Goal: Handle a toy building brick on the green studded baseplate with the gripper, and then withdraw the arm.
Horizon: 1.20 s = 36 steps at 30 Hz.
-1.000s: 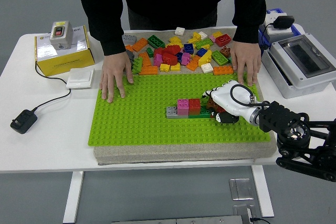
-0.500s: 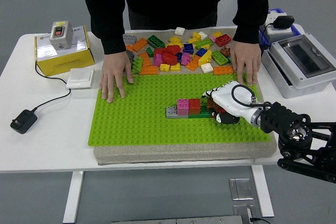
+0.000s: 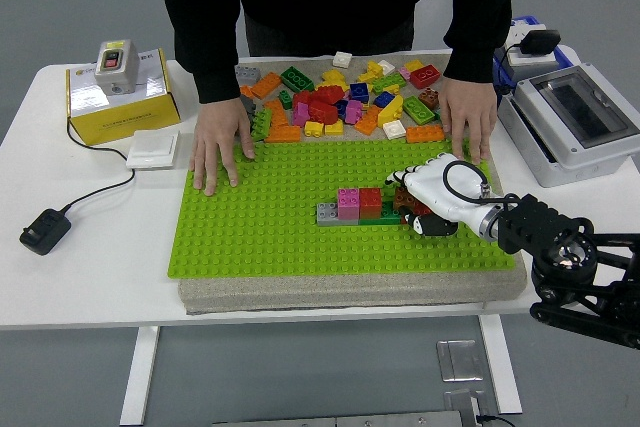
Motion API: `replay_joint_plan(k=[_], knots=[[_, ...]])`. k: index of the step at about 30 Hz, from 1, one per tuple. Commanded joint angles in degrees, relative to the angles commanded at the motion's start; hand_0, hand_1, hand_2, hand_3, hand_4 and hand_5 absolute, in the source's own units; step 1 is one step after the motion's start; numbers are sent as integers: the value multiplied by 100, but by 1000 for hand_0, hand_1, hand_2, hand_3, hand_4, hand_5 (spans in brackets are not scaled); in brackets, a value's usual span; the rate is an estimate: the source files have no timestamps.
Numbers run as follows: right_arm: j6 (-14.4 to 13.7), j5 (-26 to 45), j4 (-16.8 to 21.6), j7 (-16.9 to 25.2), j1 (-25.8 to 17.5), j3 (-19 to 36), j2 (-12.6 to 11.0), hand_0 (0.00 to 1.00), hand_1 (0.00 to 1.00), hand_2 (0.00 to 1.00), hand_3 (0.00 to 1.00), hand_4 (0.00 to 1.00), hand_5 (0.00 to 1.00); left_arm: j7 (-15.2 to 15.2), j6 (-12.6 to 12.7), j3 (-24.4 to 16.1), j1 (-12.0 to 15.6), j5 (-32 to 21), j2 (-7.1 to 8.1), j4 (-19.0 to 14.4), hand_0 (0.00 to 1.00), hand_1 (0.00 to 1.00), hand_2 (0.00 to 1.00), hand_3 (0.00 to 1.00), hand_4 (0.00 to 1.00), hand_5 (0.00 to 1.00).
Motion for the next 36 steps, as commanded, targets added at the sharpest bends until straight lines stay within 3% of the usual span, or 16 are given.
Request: replay_joint_plan(k=[36], knots=[[-68, 127, 197, 14, -25, 102, -59, 143, 180, 709, 830, 495, 367, -27, 29, 8, -4, 9, -2, 0, 689, 659, 569, 626, 56, 631]])
